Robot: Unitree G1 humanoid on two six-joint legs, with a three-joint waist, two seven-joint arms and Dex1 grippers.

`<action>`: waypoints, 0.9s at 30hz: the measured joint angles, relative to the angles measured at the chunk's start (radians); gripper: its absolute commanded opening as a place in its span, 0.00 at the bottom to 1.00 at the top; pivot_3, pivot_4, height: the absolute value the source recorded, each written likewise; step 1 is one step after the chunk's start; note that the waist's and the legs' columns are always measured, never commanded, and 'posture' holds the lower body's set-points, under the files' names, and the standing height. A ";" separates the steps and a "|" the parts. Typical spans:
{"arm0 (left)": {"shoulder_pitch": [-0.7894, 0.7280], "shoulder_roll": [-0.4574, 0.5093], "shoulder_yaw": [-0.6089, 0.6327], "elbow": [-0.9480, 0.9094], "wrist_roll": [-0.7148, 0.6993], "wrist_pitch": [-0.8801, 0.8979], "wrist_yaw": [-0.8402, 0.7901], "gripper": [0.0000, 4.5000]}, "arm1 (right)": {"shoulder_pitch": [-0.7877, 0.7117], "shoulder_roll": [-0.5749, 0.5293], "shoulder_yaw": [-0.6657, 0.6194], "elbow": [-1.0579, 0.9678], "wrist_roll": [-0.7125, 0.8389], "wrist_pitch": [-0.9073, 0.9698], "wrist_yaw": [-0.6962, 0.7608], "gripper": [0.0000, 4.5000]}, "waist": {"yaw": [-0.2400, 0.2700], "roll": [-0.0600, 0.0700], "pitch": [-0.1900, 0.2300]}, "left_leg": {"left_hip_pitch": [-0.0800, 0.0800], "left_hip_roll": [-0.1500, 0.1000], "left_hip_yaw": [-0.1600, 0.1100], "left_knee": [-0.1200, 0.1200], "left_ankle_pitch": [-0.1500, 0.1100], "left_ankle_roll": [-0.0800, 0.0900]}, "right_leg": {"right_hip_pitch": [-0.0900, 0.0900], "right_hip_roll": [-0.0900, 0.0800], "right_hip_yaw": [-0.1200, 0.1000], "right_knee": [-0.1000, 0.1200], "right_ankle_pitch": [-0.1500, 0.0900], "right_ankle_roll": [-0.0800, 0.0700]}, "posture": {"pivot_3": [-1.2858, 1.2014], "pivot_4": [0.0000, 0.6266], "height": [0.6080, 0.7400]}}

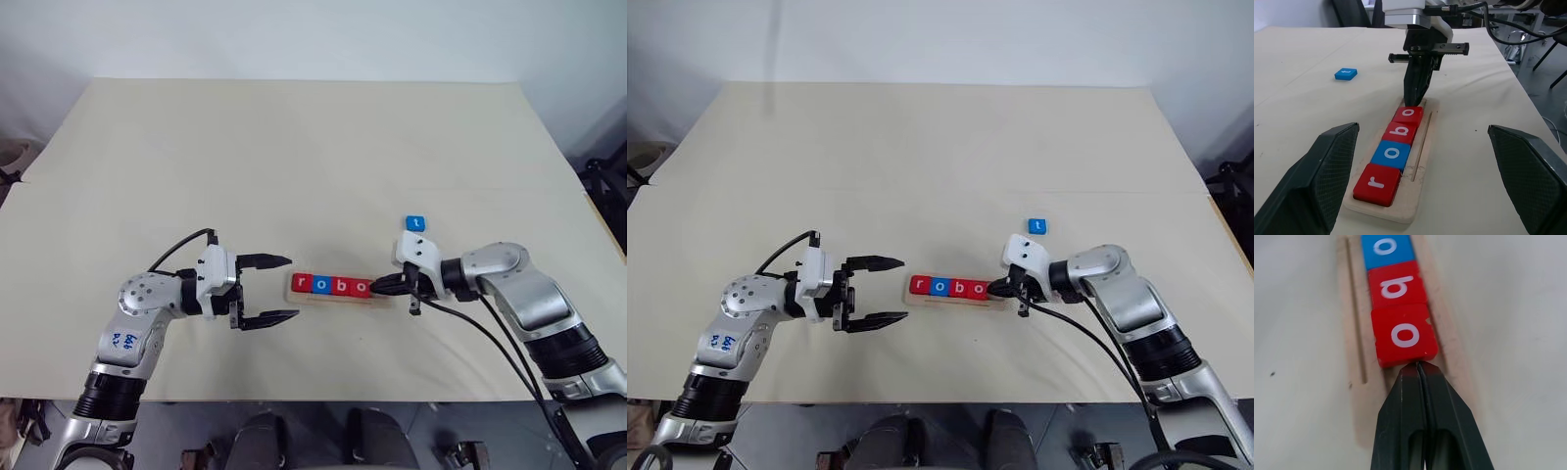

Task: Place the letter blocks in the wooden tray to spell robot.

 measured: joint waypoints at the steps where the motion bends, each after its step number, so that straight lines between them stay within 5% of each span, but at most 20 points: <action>1: 0.000 0.000 0.000 0.000 0.000 0.000 0.001 1.00 | -0.004 0.000 0.000 0.000 0.000 0.000 -0.001 0.01 | 0.000 0.000 0.000 | 0.000 0.000 0.000 0.000 0.000 0.000 | 0.000 0.000 0.000 0.000 0.000 0.000 | 0.52 0.24 1.00; 11: 0.000 0.000 0.000 0.000 0.000 0.000 0.011 1.00 | -0.003 -0.006 -0.005 -0.028 0.011 0.005 -0.003 0.01 | 0.000 0.000 0.000 | 0.000 0.000 0.000 0.000 0.000 0.000 | 0.000 0.000 0.000 0.000 0.000 0.000 | 0.52 0.24 1.00; 16: 0.001 0.000 -0.001 -0.002 0.001 0.000 0.011 1.00 | 0.051 -0.072 -0.112 -0.073 0.063 0.009 0.007 0.01 | 0.004 0.000 0.000 | 0.000 0.000 0.000 0.000 0.000 0.000 | 0.001 0.000 0.000 -0.001 0.000 0.000 | 0.52 0.24 1.00; 21: 0.018 -0.001 0.001 -0.001 0.002 -0.001 0.013 1.00 | 0.335 -0.078 -0.402 -0.141 0.133 -0.027 -0.091 0.35 | 0.021 0.000 0.000 | -0.001 -0.001 0.002 -0.001 0.000 0.000 | 0.001 0.000 -0.001 -0.002 0.000 0.000 | 0.52 0.24 1.00; 27: 0.002 -0.019 -0.004 0.023 0.003 -0.006 0.012 1.00 | 0.609 0.064 -0.697 -0.223 0.157 -0.257 -0.254 0.80 | 0.026 0.000 0.000 | 0.002 -0.001 0.003 0.000 0.000 0.000 | 0.002 0.000 0.000 -0.002 0.000 0.000 | 0.52 0.24 1.00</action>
